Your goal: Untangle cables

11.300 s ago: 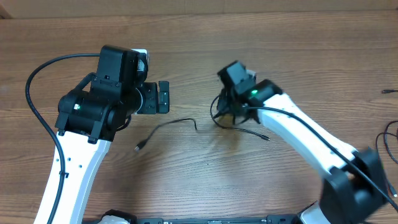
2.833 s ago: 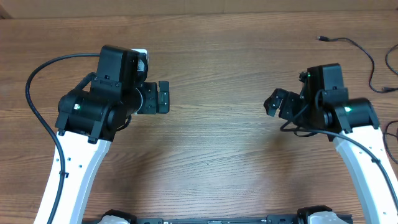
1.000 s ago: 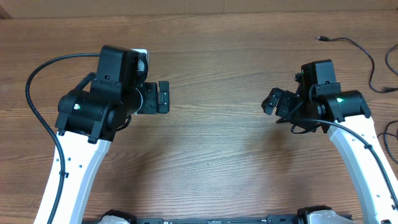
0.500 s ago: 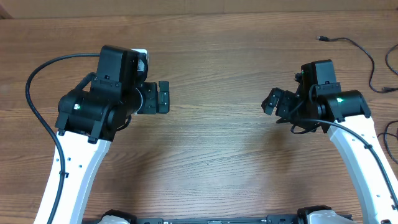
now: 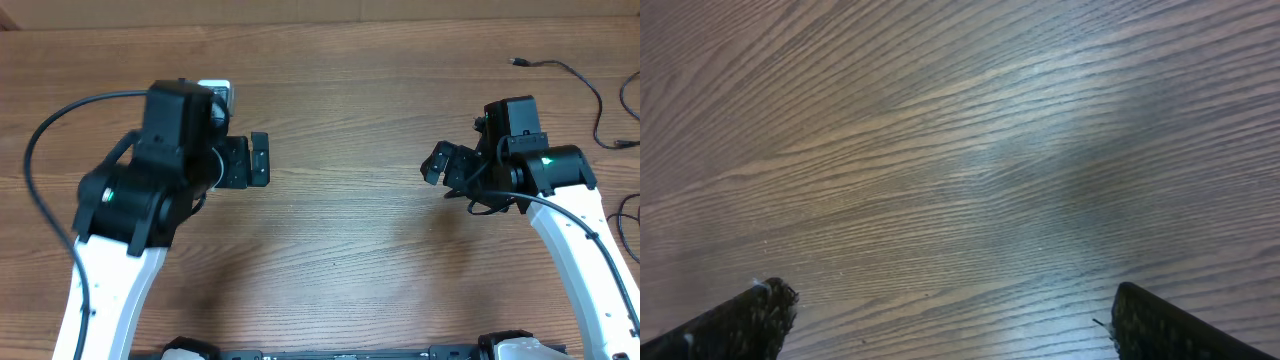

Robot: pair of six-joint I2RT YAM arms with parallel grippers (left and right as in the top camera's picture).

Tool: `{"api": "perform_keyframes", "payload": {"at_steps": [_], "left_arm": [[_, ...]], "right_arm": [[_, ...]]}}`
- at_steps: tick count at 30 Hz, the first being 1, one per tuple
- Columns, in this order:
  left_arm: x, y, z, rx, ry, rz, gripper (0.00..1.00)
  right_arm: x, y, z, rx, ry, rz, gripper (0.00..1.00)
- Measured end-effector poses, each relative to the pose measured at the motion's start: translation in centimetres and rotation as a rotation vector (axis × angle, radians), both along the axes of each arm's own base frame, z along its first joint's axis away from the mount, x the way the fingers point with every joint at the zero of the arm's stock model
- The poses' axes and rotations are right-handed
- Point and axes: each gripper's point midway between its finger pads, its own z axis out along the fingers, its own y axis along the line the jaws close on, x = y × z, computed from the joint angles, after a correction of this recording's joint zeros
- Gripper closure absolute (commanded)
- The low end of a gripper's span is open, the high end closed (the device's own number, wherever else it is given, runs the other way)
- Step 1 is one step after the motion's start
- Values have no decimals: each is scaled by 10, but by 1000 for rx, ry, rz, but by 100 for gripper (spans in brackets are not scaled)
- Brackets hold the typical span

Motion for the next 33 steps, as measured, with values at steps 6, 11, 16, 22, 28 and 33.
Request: {"api": "perform_keyframes", "payload": {"at_steps": [6, 11, 16, 22, 28, 33], "left_arm": [[-12, 3, 13, -50, -161, -4, 0], [-22, 5, -7, -85, -266, -8, 0], [-35, 8, -14, -149, -480, -12, 0], [-48, 11, -19, -212, -700, -13, 0], [-55, 15, -38, -251, -856, -11, 0], [-64, 19, -43, -233, -992, -37, 0]], "right_arm": [[0, 0, 0, 0, 0, 0, 0], [0, 0, 0, 0, 0, 0, 0], [0, 0, 0, 1, 0, 0, 0], [0, 0, 0, 1, 1, 1, 0], [0, 0, 0, 2, 1, 1, 0], [0, 0, 0, 2, 1, 1, 0]]}}
